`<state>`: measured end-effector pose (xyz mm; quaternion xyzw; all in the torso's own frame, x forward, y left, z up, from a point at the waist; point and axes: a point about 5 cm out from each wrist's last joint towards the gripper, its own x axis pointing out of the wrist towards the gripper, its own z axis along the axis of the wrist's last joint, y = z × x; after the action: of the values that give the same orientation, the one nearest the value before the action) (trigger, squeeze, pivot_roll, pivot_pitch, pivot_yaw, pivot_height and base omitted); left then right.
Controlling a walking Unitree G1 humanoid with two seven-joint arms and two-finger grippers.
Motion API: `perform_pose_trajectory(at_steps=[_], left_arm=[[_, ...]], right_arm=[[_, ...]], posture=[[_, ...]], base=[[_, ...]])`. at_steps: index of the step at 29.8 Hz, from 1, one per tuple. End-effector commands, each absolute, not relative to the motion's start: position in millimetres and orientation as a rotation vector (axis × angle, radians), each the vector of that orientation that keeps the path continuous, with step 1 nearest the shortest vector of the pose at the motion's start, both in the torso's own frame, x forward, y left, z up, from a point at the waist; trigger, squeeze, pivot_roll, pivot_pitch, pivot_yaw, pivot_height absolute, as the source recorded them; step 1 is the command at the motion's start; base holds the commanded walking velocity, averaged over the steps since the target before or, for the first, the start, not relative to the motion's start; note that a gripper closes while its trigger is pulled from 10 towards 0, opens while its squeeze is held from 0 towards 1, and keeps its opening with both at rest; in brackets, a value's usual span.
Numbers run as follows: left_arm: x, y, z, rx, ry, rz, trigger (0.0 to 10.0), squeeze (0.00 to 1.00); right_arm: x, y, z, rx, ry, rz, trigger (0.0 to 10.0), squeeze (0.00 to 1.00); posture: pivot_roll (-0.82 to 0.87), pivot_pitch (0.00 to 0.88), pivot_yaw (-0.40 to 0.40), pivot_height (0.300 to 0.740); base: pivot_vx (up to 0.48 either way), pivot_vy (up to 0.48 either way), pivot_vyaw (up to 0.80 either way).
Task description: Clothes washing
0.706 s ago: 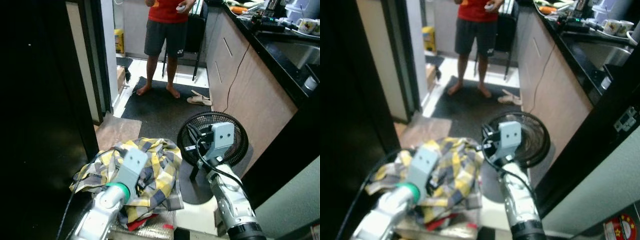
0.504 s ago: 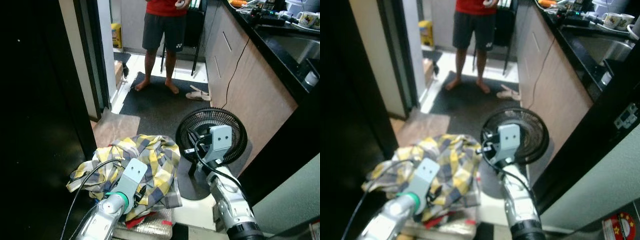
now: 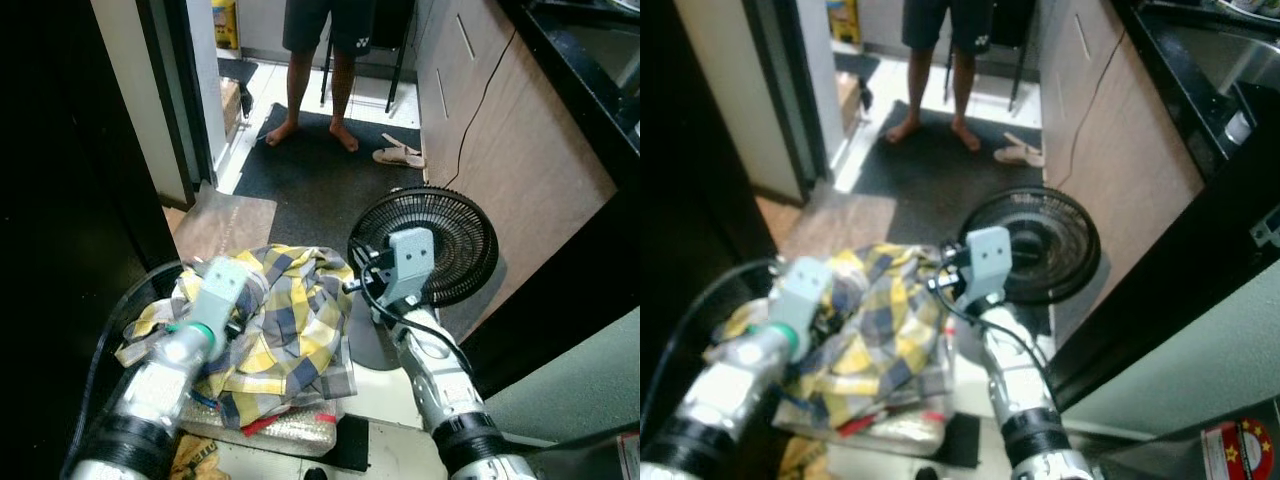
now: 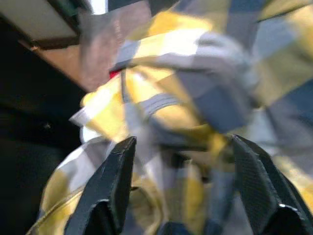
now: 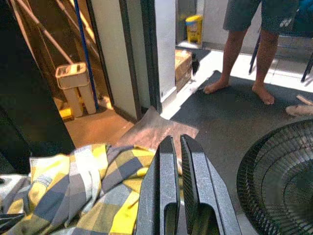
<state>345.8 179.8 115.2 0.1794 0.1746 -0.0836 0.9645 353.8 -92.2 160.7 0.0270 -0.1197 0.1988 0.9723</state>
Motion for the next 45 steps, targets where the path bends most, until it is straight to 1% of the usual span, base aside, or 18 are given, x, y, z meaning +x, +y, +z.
perform_pose_trajectory(at_steps=[1, 2, 4, 6, 10, 14, 15, 17, 18, 23, 24, 25, 26, 27, 34, 43, 45], left_arm=[[341, 190, 98, 0.377, 0.427, -0.172, 10.0, 1.0], [342, 195, 94, 0.389, 0.443, -0.156, 10.0, 1.0], [341, 198, 91, 0.395, 0.461, -0.146, 10.0, 1.0], [336, 199, 75, 0.423, 0.532, -0.161, 10.0, 1.0], [328, 198, 56, 0.448, 0.606, -0.193, 10.0, 1.0], [327, 196, 51, 0.442, 0.622, -0.208, 10.0, 1.0], [326, 194, 49, 0.439, 0.629, -0.217, 10.0, 0.86], [326, 192, 47, 0.439, 0.635, -0.228, 10.0, 0.86], [324, 190, 44, 0.443, 0.64, -0.236, 10.0, 0.0], [317, 186, 35, 0.451, 0.653, -0.255, 10.0, 0.0], [312, 185, 30, 0.454, 0.658, -0.262, 8.0, 0.0], [312, 185, 30, 0.454, 0.658, -0.262, 8.0, 0.0], [307, 183, 26, 0.454, 0.66, -0.273, 2.3, 0.0], [302, 182, 22, 0.458, 0.659, -0.285, 0.0, 0.0], [289, 176, 15, 0.457, 0.64, -0.32, 0.0, 0.0], [285, 172, 17, 0.445, 0.604, -0.325, 0.0, 0.0], [284, 166, 30, 0.403, 0.531, -0.333, 0.0, 0.0]], right_arm=[[352, -90, 149, 0.044, -0.203, 0.416, 10.0, 0.0], [353, -89, 148, 0.04, -0.198, 0.42, 10.0, 0.0], [353, -89, 147, 0.039, -0.196, 0.422, 10.0, 0.0], [354, -88, 146, 0.038, -0.193, 0.424, 10.0, 0.0], [355, -89, 146, 0.033, -0.19, 0.425, 10.0, 0.0], [356, -91, 146, 0.03, -0.191, 0.425, 10.0, 0.0], [356, -92, 145, 0.028, -0.192, 0.424, 10.0, 0.0], [357, -92, 145, 0.026, -0.192, 0.422, 10.0, 0.0], [357, -93, 145, 0.025, -0.194, 0.42, 10.0, 0.0], [357, -94, 145, 0.025, -0.2, 0.412, 10.0, 0.0], [356, -95, 145, 0.027, -0.202, 0.406, 10.0, 0.0], [356, -95, 145, 0.027, -0.202, 0.406, 10.0, 0.0], [356, -96, 145, 0.029, -0.205, 0.4, 10.0, 0.0], [356, -98, 145, 0.03, -0.206, 0.393, 10.0, 0.0], [355, -103, 144, 0.033, -0.213, 0.375, 10.0, 0.0], [356, -105, 146, 0.035, -0.224, 0.366, 10.0, 0.0], [356, -106, 149, 0.038, -0.235, 0.361, 10.0, 0.0]], posture=[[0.12, 0.285, -0.067, 0.731], [0.12, 0.286, -0.069, 0.731], [0.12, 0.287, -0.071, 0.731], [0.12, 0.286, -0.075, 0.731], [0.1, 0.282, -0.083, 0.731], [0.1, 0.277, -0.082, 0.731], [0.1, 0.271, -0.079, 0.731], [0.1, 0.271, -0.079, 0.731], [0.09, 0.266, -0.076, 0.731], [0.09, 0.261, -0.068, 0.731], [0.09, 0.259, -0.064, 0.731], [0.09, 0.259, -0.064, 0.731], [0.09, 0.258, -0.061, 0.731], [0.09, 0.257, -0.059, 0.731], [0.09, 0.255, -0.056, 0.731], [0.09, 0.247, -0.054, 0.731], [0.09, 0.229, -0.053, 0.731]], base=[[0.0, 0.0, 0.0], [0.0, 0.0, 0.0], [0.0, 0.0, 0.0], [0.0, 0.0, 0.0], [0.0, 0.0, 0.0], [0.0, 0.0, 0.0], [0.0, 0.0, 0.0], [0.0, 0.0, 0.0], [0.0, 0.0, 0.0], [0.0, 0.0, 0.0], [0.0, 0.0, 0.0], [0.0, 0.0, 0.0], [0.0, 0.0, 0.0], [0.0, 0.0, 0.0], [0.0, 0.0, 0.0], [0.0, 0.0, 0.0], [0.0, 0.0, 0.0]])
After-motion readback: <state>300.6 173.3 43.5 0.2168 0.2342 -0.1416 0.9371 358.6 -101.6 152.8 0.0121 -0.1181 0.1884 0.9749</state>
